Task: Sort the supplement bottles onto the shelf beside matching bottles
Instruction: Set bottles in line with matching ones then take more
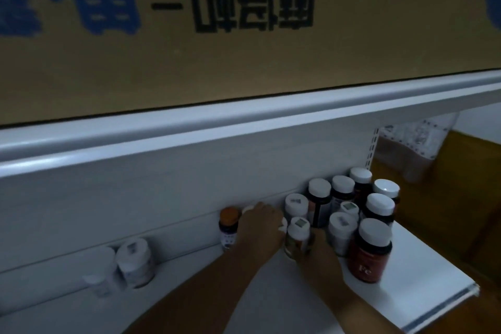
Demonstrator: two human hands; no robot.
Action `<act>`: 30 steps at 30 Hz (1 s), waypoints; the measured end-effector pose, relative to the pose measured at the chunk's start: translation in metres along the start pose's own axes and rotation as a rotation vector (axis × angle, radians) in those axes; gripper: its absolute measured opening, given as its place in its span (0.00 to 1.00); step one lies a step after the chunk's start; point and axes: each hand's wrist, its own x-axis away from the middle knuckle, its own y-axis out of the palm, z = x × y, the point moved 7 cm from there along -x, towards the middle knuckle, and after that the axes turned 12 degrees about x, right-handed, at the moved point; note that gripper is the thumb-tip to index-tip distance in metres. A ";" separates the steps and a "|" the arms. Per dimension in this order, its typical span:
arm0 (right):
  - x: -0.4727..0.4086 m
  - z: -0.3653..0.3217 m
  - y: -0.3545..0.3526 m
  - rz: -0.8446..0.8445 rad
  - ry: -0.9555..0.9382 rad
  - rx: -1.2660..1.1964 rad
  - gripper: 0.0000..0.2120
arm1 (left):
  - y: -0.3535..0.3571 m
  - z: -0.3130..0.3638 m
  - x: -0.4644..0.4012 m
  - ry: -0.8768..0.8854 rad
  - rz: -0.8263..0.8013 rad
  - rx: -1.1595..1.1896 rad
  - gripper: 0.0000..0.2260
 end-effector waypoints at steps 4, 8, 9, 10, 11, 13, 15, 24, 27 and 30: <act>0.005 -0.016 -0.020 -0.107 -0.106 -0.131 0.10 | -0.028 -0.013 0.030 -0.078 0.045 0.234 0.13; 0.028 -0.069 0.002 -0.472 -0.249 -0.208 0.08 | -0.071 -0.069 0.096 -0.268 0.198 0.551 0.11; 0.038 -0.087 0.014 -0.548 -0.280 -0.200 0.10 | -0.080 -0.084 0.117 -0.335 0.204 0.627 0.09; 0.048 -0.106 0.029 -0.613 -0.306 -0.198 0.12 | -0.087 -0.100 0.138 -0.396 0.224 0.700 0.08; 0.059 -0.127 0.046 -0.657 -0.341 -0.191 0.13 | -0.096 -0.117 0.161 -0.451 0.248 0.775 0.08; 0.081 -0.166 0.082 -0.728 -0.410 -0.147 0.13 | -0.120 -0.151 0.206 -0.548 0.308 0.822 0.09; 0.106 -0.205 0.116 -0.789 -0.465 -0.144 0.12 | -0.139 -0.186 0.250 -0.626 0.349 0.836 0.11; 0.193 -0.325 0.250 -0.786 -0.616 -0.110 0.14 | -0.202 -0.310 0.391 -0.820 0.619 0.871 0.16; 0.194 -0.332 0.280 -0.663 -0.555 -0.049 0.16 | -0.216 -0.323 0.399 -0.785 0.626 0.779 0.15; 0.191 -0.335 0.302 -0.509 -0.508 -0.016 0.17 | -0.211 -0.338 0.403 -0.749 0.621 0.790 0.12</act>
